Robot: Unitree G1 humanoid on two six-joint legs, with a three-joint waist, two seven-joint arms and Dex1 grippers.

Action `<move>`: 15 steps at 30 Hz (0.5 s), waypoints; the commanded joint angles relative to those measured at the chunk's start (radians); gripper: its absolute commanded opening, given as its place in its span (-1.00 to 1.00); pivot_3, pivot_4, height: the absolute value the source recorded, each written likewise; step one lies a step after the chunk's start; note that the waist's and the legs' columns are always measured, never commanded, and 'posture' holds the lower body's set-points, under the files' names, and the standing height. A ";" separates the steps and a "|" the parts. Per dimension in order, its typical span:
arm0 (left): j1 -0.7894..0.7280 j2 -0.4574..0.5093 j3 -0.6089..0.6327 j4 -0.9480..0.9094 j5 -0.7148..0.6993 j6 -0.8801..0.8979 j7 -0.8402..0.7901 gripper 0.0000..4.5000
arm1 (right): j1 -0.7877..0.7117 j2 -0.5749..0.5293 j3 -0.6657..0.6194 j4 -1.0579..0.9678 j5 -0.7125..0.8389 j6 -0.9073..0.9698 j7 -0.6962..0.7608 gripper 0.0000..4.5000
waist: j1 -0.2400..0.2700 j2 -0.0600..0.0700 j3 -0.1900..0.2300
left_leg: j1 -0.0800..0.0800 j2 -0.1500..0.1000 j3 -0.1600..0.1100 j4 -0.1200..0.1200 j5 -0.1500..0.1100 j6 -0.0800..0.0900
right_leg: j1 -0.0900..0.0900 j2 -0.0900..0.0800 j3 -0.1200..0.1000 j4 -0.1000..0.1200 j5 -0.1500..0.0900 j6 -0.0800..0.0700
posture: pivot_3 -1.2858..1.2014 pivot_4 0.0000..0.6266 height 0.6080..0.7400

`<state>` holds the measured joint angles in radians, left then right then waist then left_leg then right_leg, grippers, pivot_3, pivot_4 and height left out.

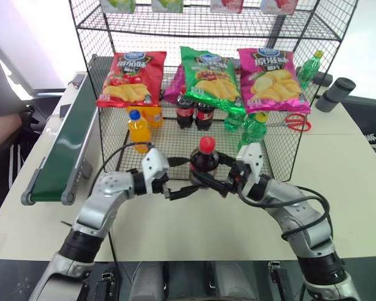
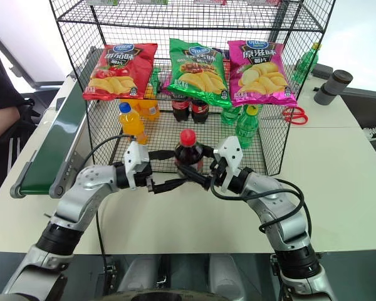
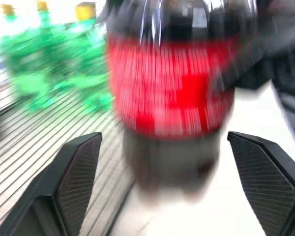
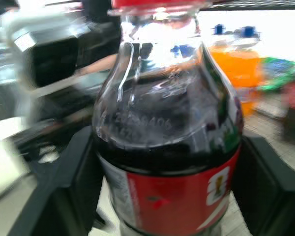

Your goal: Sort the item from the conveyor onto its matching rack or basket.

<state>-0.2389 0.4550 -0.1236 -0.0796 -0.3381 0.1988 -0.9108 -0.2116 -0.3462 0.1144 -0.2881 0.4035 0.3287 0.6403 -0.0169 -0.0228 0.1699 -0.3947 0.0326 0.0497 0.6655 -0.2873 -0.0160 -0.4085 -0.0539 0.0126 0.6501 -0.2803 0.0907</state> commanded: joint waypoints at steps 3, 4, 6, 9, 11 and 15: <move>0.108 -0.025 0.178 -0.011 -0.009 -0.093 0.150 0.98 | -0.091 0.113 -0.008 0.229 -0.149 -0.227 -0.118 0.33 | 0.002 0.000 0.000 | 0.000 0.000 0.000 0.000 0.000 0.000 | 0.000 -0.001 0.000 0.000 0.000 0.000 | 0.03 -0.52 1.00; 0.132 -0.030 0.195 -0.030 -0.017 -0.095 0.164 0.98 | -0.116 0.140 -0.012 0.292 -0.170 -0.270 -0.140 0.33 | 0.002 0.000 0.000 | 0.000 0.000 0.000 0.000 0.000 0.000 | 0.000 -0.002 0.000 0.001 0.000 0.000 | 0.03 -0.52 1.00; 0.165 -0.039 0.212 -0.063 -0.026 -0.092 0.181 0.98 | -0.155 0.175 -0.017 0.387 -0.200 -0.338 -0.161 0.33 | 0.001 0.000 0.000 | 0.000 0.000 0.001 0.000 0.000 0.000 | 0.000 -0.003 0.000 0.001 0.000 0.000 | 0.03 -0.52 1.00; 0.207 -0.056 0.221 -0.118 -0.031 -0.075 0.218 0.98 | -0.232 0.225 -0.028 0.559 -0.231 -0.441 -0.186 0.33 | 0.001 0.000 0.000 | 0.000 -0.001 0.001 0.000 0.000 0.000 | 0.000 -0.005 0.000 0.001 0.000 0.000 | 0.03 -0.52 1.00; 0.231 -0.065 0.219 -0.149 -0.027 -0.072 0.238 0.98 | -0.286 0.258 -0.035 0.688 -0.253 -0.519 -0.212 0.33 | -0.002 0.000 0.000 | 0.000 -0.001 0.002 0.000 0.000 0.000 | 0.000 -0.006 0.000 0.001 0.000 0.000 | 0.03 -0.52 1.00; 0.253 -0.071 0.211 -0.183 -0.024 -0.065 0.258 0.98 | -0.363 0.301 -0.070 0.871 -0.255 -0.611 -0.244 0.33 | -0.003 0.000 0.000 | 0.001 -0.001 0.001 0.000 0.000 0.000 | 0.000 -0.006 0.000 0.001 0.000 0.000 | 0.03 -0.52 1.00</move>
<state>0.0083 0.3866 0.0796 -0.2185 -0.3491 0.1327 -0.6647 -0.5368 -0.0561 0.0687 0.5668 0.1457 -0.2145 0.4052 -0.0198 -0.0224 0.1701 -0.3941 0.0319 0.0512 0.6651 -0.2872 -0.0164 -0.4083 -0.0601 0.0129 0.6517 -0.2802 0.0907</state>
